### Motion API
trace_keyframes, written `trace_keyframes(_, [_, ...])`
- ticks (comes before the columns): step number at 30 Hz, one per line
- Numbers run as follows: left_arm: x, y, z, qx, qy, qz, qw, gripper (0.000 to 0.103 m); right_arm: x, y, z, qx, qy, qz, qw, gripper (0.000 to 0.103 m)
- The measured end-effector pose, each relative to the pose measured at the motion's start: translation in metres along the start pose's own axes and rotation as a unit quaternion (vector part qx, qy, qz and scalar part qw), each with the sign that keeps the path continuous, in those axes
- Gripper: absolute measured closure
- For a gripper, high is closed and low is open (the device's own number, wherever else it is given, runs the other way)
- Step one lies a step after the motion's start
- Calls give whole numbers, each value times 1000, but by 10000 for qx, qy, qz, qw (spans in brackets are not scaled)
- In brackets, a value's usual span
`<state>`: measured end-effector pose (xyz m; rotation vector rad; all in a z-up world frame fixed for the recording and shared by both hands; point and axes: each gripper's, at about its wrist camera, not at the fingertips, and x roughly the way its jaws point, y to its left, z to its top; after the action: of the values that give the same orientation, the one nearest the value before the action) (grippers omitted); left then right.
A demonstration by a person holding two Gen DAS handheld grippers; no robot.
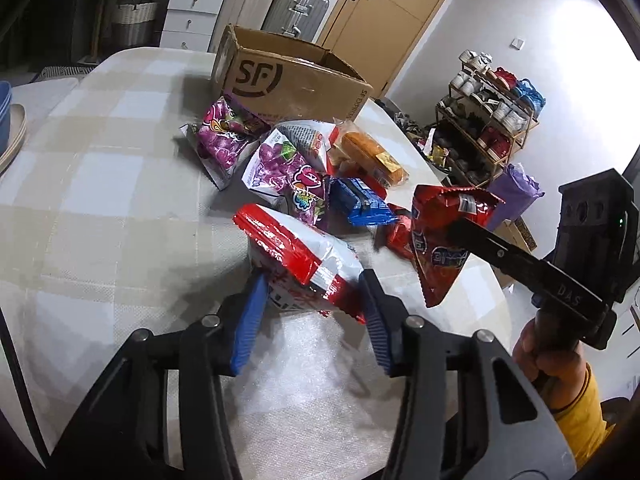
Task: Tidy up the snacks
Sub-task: 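Lift the white chip bag with the left tool while the right tool lifts the red bag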
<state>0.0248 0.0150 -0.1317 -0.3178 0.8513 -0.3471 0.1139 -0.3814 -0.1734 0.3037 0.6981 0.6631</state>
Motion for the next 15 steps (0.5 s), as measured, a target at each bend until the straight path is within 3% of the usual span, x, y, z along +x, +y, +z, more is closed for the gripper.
trace_keyframes(5, [8, 0, 4, -73, -2, 135, 9999, 39, 1, -2, -2, 43, -10, 73, 10000, 70])
trace_keyframes(10, [21, 1, 11, -201, 67, -92, 9997, 44, 0, -7, -7, 100, 3, 182, 9998, 70])
trace_keyframes(12, [26, -8, 14, -4, 9, -9, 10000, 36, 0, -11, -8, 145, -20, 200, 9997, 70])
trace_keyframes(15, [41, -18, 21, 281, 19, 74, 9996, 36, -2, -18, -8, 236, -50, 211, 9995, 70])
